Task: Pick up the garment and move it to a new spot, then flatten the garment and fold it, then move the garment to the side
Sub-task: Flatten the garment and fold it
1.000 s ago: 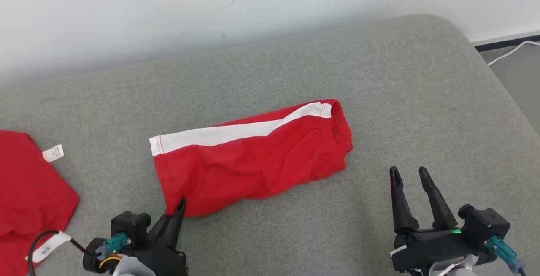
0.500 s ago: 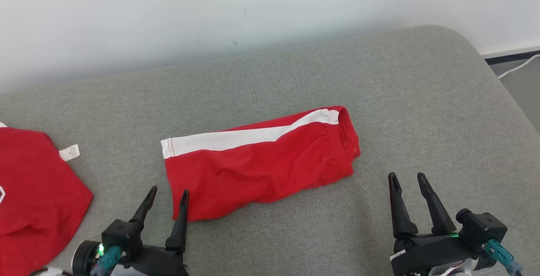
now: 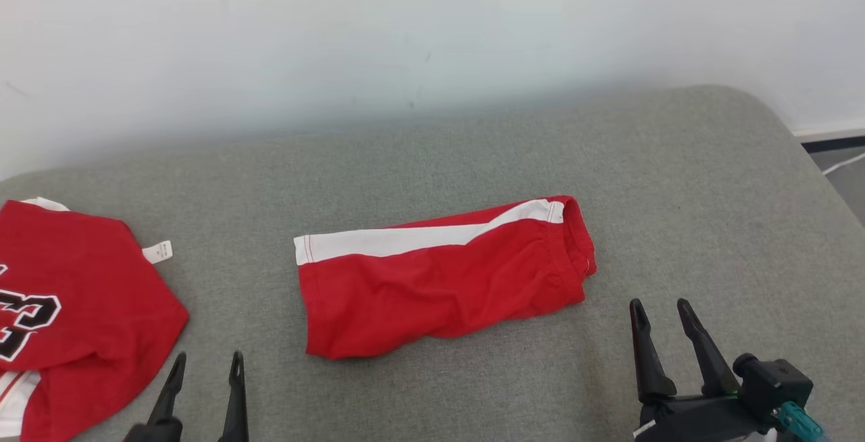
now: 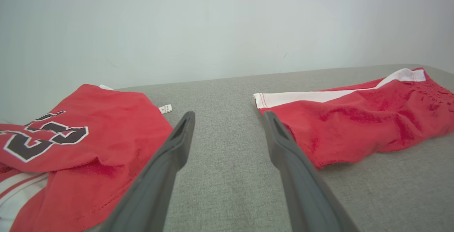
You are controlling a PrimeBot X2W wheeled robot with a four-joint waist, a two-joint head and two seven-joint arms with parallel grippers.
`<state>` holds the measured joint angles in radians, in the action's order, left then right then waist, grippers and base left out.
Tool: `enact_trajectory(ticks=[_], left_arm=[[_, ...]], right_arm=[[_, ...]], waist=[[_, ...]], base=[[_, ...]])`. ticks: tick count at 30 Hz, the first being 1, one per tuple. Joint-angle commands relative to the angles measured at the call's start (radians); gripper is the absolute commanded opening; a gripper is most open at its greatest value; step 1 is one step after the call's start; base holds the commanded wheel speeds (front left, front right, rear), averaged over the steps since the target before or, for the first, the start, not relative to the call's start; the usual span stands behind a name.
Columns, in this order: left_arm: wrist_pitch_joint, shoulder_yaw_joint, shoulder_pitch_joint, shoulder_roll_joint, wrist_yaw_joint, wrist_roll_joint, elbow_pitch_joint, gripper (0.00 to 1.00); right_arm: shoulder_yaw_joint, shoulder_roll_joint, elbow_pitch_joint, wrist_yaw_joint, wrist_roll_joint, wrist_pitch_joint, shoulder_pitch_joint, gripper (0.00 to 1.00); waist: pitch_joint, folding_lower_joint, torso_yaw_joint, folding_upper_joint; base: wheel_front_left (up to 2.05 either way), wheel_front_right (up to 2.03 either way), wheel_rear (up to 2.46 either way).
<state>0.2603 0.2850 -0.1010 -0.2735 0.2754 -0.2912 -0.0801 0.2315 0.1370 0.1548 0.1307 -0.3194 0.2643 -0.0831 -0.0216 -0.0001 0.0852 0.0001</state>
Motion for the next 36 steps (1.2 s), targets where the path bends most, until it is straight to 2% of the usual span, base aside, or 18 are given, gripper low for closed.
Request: enact_trajectory(ticks=[1, 5, 20, 36], left_arm=[[0.004, -0.005, 0.022, 0.001, 0.004, 0.015, 0.005, 1.0], [0.004, -0.036, 0.076, -0.002, 0.016, 0.036, 0.024, 1.0], [0.004, -0.106, 0.155, 0.035, 0.007, 0.075, 0.085, 1.0], [0.004, -0.159, 0.17, 0.068, -0.014, 0.09, 0.087, 1.0]], right_arm=[[-0.003, 0.003, 0.002, 0.0, 0.012, 0.003, 0.013, 1.0], [-0.023, 0.003, 0.007, 0.0, 0.03, 0.001, 0.029, 1.0], [-0.067, -0.017, -0.038, 0.0, 0.078, -0.037, 0.078, 1.0], [-0.072, -0.019, -0.046, 0.0, 0.093, -0.054, 0.08, 1.0]], waist=[[0.016, 0.0001, -0.013, -0.0001], [0.029, 0.0001, -0.026, -0.0001], [0.05, 0.0001, -0.069, -0.0001], [0.043, 0.0001, -0.057, -0.0001]], base=[[0.0, 0.0, 0.0], [0.0, 0.0, 0.0], [0.0, 0.0, 0.0], [0.0, 0.0, 0.0]])
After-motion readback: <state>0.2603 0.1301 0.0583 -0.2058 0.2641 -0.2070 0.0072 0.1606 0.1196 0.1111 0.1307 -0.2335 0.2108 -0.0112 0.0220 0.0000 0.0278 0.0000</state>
